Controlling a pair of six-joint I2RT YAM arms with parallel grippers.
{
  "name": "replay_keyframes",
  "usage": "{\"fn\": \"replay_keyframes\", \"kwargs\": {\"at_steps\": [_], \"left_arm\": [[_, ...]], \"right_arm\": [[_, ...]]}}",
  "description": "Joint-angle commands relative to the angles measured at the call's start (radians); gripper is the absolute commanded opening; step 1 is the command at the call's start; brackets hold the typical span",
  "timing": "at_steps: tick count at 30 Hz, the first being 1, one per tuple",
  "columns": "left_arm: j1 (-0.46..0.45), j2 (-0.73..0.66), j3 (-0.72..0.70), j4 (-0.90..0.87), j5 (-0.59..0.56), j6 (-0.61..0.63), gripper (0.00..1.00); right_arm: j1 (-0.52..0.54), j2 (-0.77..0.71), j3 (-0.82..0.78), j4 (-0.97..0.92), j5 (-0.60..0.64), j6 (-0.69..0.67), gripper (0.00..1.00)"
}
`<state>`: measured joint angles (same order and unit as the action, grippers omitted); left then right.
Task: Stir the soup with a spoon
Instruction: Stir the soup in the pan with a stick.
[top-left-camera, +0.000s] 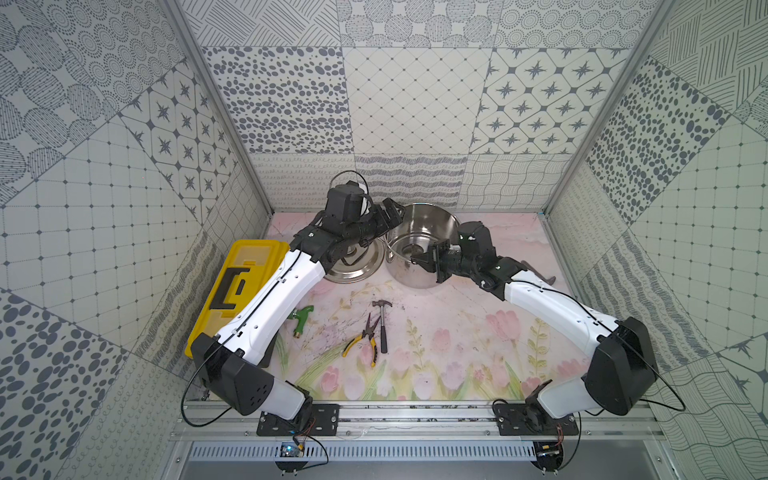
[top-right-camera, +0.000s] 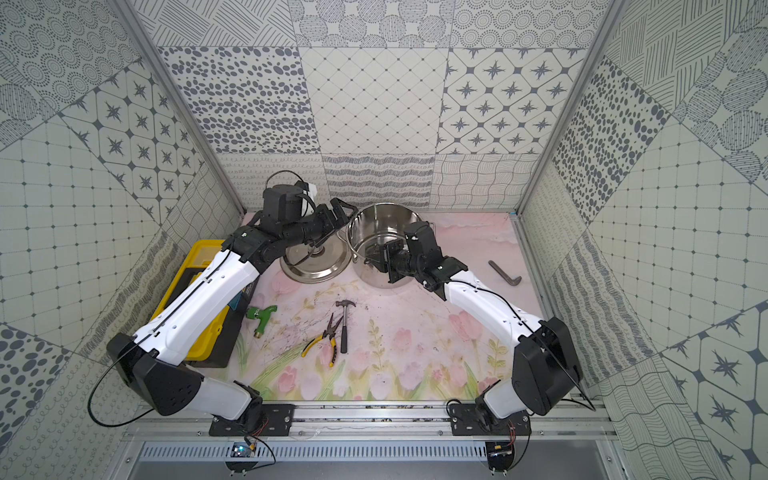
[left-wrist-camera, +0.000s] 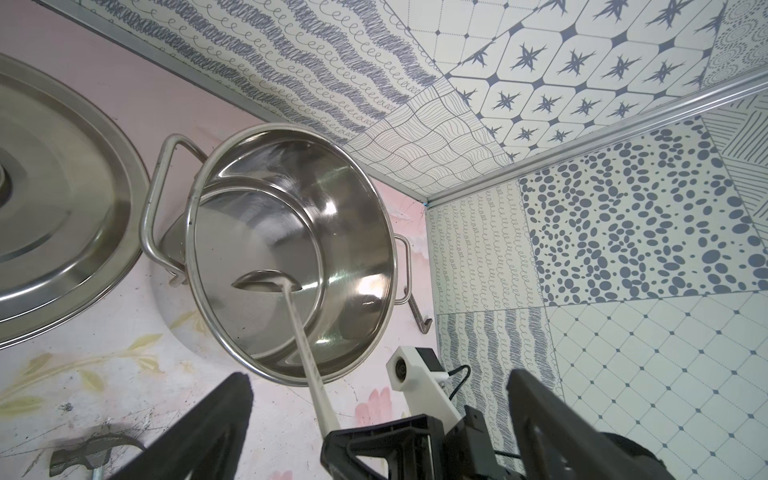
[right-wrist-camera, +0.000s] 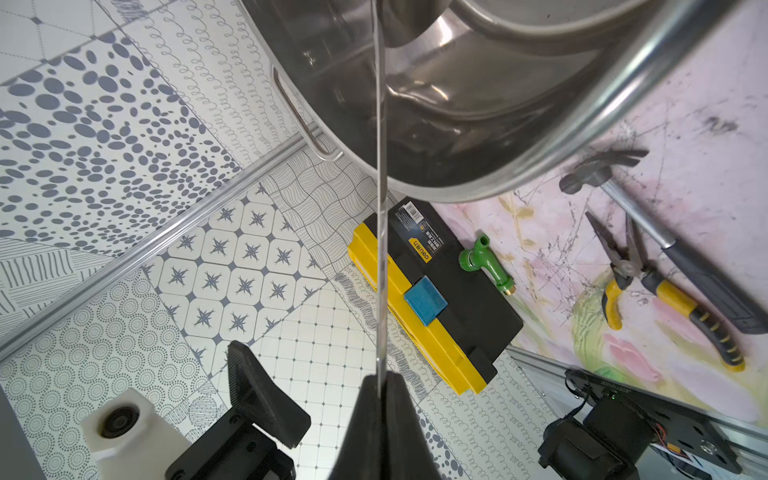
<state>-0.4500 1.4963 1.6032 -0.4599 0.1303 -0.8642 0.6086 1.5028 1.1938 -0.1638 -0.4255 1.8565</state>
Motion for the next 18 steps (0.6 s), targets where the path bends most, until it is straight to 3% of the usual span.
{"fn": "replay_keyframes", "kwargs": {"at_steps": [1, 11, 18], "left_arm": [[0.001, -0.016, -0.014, 0.045, 0.005, -0.004, 1.00], [0.001, -0.038, -0.037, 0.047, 0.002, -0.015, 0.99], [0.000, -0.041, -0.036, 0.052, 0.004, -0.013, 1.00]], "right_arm": [[0.006, 0.057, 0.071, 0.086, 0.024, 0.029, 0.00], [-0.038, 0.271, 0.288, 0.106, 0.010, 0.016, 0.00], [-0.134, 0.256, 0.249, 0.084, -0.021, -0.031, 0.00]]}}
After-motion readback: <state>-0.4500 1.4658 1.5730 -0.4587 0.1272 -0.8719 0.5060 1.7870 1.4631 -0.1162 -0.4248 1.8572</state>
